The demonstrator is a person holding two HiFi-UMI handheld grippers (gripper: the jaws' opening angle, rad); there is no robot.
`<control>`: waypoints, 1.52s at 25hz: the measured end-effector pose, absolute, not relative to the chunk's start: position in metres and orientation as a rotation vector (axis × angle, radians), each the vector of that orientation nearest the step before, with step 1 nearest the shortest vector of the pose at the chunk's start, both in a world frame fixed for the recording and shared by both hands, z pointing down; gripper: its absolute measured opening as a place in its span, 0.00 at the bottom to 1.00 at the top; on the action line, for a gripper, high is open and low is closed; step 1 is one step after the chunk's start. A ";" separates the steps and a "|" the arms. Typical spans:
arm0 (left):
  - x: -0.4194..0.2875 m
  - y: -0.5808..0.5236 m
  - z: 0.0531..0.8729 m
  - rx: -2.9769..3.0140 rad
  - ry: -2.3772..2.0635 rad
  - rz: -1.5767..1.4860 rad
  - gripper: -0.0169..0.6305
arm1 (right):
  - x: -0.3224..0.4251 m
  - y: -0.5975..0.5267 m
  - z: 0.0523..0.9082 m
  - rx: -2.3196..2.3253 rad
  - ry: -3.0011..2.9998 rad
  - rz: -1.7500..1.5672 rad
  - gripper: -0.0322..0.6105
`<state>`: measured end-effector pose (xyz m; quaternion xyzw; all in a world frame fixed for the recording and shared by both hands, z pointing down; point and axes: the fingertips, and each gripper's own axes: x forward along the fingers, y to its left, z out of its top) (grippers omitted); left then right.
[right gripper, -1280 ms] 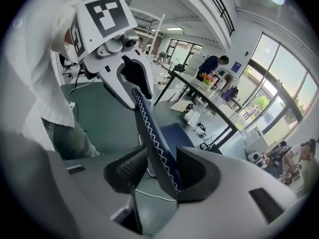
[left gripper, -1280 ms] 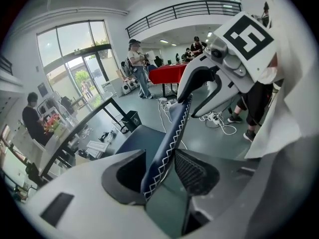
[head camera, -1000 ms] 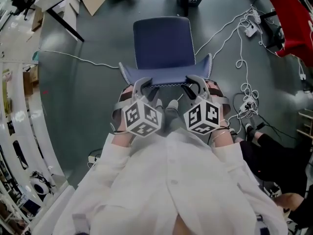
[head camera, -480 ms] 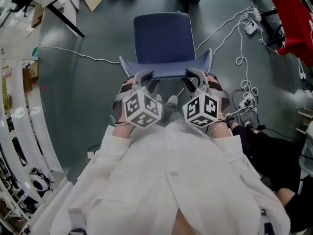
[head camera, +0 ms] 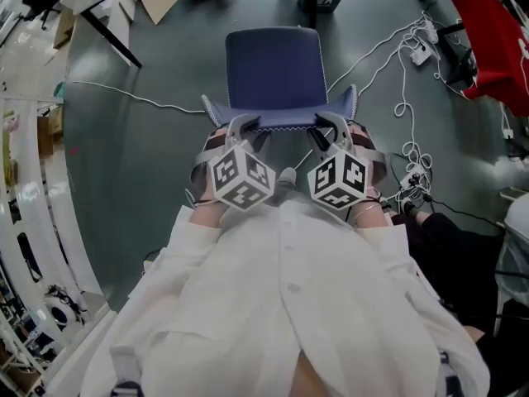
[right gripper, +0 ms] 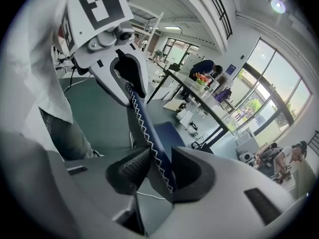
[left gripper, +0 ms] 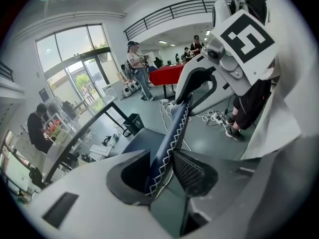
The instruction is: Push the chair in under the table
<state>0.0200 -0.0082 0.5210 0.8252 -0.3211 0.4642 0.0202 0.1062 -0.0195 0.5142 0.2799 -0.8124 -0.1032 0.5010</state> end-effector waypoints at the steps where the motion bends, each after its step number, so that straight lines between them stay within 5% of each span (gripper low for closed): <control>1: 0.021 -0.010 0.520 2.563 -0.999 1.439 0.25 | 0.107 -0.021 0.513 0.679 -1.963 -0.250 0.28; 38: 0.019 -0.029 0.520 2.511 -1.041 1.428 0.26 | 0.101 -0.039 0.519 0.574 -2.041 -0.239 0.28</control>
